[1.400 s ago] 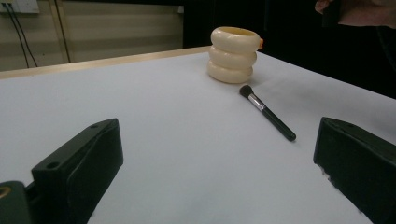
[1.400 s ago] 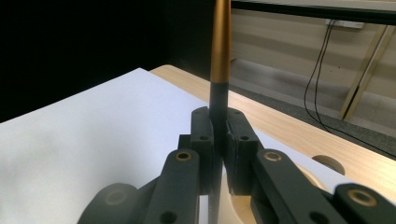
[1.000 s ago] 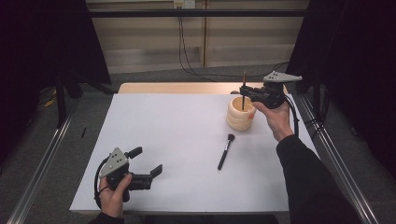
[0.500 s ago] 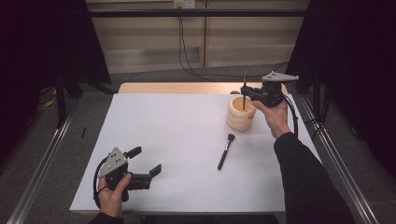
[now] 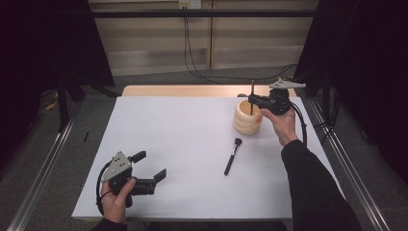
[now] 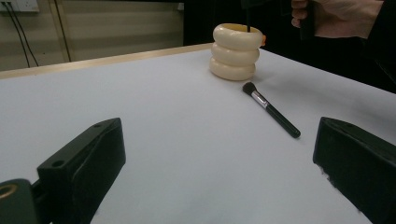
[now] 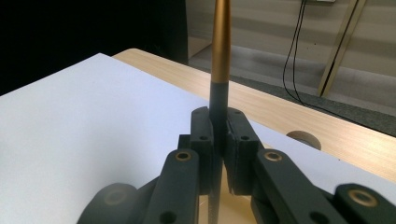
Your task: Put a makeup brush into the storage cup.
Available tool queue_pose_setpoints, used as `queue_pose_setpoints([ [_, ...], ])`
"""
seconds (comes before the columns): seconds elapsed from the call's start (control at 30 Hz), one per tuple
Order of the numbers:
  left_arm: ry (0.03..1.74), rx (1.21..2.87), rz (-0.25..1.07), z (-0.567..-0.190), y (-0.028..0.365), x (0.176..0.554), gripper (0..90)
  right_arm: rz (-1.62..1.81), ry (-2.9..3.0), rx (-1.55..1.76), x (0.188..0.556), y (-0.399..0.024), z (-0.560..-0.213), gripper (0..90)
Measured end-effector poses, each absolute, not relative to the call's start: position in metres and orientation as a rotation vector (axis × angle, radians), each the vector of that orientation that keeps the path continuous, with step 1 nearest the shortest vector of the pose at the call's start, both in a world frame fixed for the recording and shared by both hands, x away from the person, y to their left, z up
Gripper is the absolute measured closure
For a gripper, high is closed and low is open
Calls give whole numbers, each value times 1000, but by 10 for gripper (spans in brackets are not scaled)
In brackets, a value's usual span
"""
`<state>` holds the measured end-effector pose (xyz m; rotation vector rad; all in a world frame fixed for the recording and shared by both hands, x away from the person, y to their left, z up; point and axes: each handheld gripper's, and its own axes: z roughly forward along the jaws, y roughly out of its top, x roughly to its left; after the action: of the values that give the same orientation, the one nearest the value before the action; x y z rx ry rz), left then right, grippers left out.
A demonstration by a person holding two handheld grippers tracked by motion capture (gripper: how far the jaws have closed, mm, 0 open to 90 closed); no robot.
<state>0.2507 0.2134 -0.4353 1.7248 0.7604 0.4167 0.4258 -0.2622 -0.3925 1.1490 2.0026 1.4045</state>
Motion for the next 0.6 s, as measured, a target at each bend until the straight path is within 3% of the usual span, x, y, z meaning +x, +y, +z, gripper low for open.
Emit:
queue_pose_setpoints([
  [0.6, 762, 1727, 417, -436, 213, 251, 26, 1380, 2033, 1191, 423, -267, -414, 826],
])
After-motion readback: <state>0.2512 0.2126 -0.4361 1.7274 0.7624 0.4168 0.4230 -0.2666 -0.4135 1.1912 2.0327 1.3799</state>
